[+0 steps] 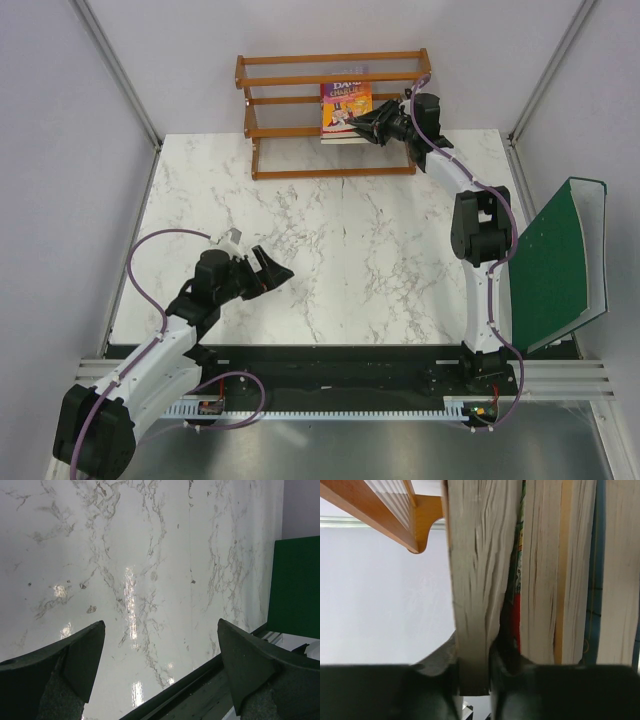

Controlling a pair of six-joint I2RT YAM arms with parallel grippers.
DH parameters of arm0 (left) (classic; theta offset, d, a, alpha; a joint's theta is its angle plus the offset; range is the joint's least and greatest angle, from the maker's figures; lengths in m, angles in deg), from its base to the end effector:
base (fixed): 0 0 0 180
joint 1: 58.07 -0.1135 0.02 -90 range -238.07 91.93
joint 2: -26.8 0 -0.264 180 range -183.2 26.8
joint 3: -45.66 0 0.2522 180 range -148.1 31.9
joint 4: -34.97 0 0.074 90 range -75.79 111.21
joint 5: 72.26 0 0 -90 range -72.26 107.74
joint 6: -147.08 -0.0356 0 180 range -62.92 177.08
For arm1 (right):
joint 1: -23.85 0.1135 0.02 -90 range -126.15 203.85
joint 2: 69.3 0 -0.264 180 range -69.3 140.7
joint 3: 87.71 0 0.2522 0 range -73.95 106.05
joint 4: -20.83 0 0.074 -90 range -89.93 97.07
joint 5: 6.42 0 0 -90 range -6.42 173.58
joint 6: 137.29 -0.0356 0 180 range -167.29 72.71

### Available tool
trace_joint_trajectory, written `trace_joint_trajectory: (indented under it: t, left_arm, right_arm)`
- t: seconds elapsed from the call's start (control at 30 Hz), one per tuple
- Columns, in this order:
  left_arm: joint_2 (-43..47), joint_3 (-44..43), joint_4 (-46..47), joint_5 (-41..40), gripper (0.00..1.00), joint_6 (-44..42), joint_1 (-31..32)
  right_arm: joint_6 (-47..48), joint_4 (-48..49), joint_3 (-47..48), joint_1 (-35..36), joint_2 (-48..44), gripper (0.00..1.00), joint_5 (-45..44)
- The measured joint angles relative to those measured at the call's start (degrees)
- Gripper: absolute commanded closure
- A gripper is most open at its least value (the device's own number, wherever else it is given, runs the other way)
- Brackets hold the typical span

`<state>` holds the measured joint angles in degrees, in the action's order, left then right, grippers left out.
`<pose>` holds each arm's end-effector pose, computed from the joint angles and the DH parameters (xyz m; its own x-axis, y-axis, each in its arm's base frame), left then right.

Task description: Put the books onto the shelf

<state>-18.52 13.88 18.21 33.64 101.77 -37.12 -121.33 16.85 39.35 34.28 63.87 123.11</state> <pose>0.1581 -0.0710 0.1876 -0.7322 -0.4439 -0.5166 0.0701 0.7053 -0.7055 0.5381 0.1221 0.2614 -0.7742 0.6115 -0.1635 -0.0422 0.2079 0.9772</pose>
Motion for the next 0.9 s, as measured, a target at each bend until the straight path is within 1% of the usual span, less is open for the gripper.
trace_joint_trajectory:
  t: [0.07,0.17,0.3,0.43,0.47,0.5,0.7,0.9]
  left_arm:
    - [0.0,0.0,0.0,0.0,0.0,0.0,0.0]
    - [0.0,0.0,0.0,0.0,0.0,0.0,0.0]
    - [0.3,0.2,0.0,0.0,0.0,0.0,0.0]
    - [1.0,0.4,0.0,0.0,0.0,0.0,0.0]
    - [1.2,0.4,0.0,0.0,0.0,0.0,0.0]
    - [1.4,0.4,0.0,0.0,0.0,0.0,0.0]
    - [2.9,0.5,-0.1,0.0,0.0,0.0,0.0]
    - [4.0,0.6,-0.2,0.0,0.0,0.0,0.0]
  right_arm:
    - [-0.1,-0.3,0.0,0.0,0.0,0.54,0.3]
    - [0.0,0.2,0.0,0.0,0.0,0.42,0.8]
    - [0.2,1.0,0.0,0.0,-0.5,0.35,1.3]
    - [0.4,0.9,-0.5,-0.1,-1.2,0.32,1.4]
    - [0.4,0.9,-0.7,-0.1,-1.4,0.23,1.4]
    - [0.4,0.9,-1.1,-0.1,-1.7,0.02,1.4]
    - [0.9,0.8,-4.1,-0.2,-5.5,0.02,2.4]
    - [3.0,-2.7,-9.9,-0.7,-8.6,0.02,2.7]
